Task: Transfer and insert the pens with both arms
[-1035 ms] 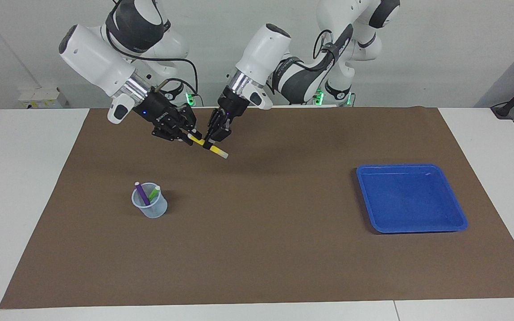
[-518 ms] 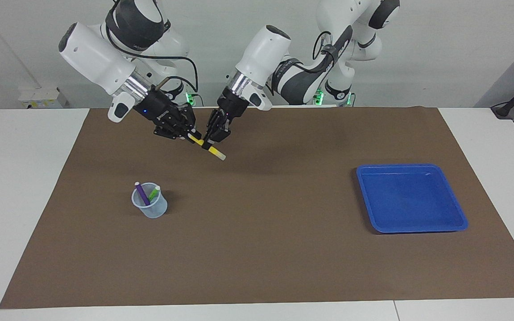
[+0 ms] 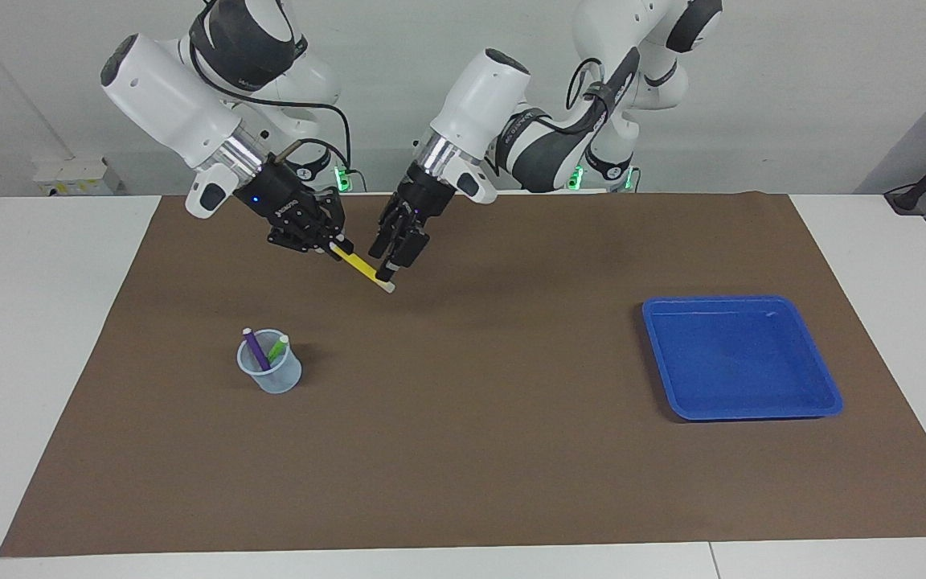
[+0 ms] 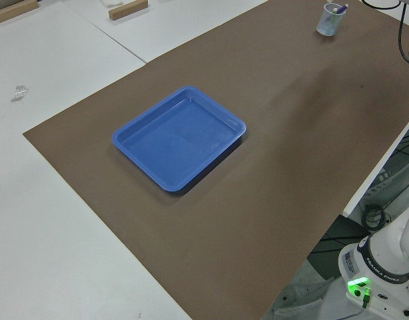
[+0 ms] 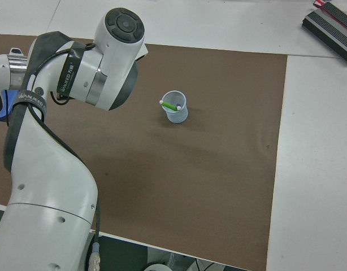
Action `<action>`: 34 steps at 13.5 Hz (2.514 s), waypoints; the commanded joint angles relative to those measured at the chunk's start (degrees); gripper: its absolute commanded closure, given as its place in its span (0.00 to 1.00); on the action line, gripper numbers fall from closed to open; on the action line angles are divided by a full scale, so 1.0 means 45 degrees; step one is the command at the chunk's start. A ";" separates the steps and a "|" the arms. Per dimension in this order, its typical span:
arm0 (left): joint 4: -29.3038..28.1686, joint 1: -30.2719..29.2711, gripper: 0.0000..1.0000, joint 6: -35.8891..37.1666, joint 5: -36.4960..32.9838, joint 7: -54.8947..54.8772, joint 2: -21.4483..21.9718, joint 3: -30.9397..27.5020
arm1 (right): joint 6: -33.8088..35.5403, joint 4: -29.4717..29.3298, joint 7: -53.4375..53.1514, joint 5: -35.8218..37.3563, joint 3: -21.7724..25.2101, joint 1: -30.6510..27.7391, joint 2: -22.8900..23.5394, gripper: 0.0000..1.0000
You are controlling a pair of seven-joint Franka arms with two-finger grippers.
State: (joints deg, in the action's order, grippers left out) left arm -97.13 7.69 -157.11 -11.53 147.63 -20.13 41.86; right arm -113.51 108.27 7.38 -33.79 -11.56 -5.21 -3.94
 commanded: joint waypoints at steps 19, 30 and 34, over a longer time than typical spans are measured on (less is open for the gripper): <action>0.0080 -0.4189 0.23 0.8288 -0.0172 -1.1745 0.1113 0.0093 | -0.2626 -0.0291 0.0980 0.6180 -0.0108 -0.1635 0.2965 0.58; 0.0021 -0.5925 0.00 1.1005 -0.0153 -1.7356 0.1993 -0.0004 | 0.1096 -0.1264 0.0704 0.6824 0.0029 -0.2006 0.1111 0.00; 0.0002 -0.6162 0.00 1.1961 -0.0095 -2.1329 0.2597 -0.0743 | 0.3892 -0.2807 0.0724 0.7428 0.0068 -0.2006 0.0467 0.00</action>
State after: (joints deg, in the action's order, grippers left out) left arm -96.39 -19.60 -106.06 -12.18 60.19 -11.69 40.56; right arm -100.43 98.76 11.82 -2.66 -10.84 -13.91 -1.02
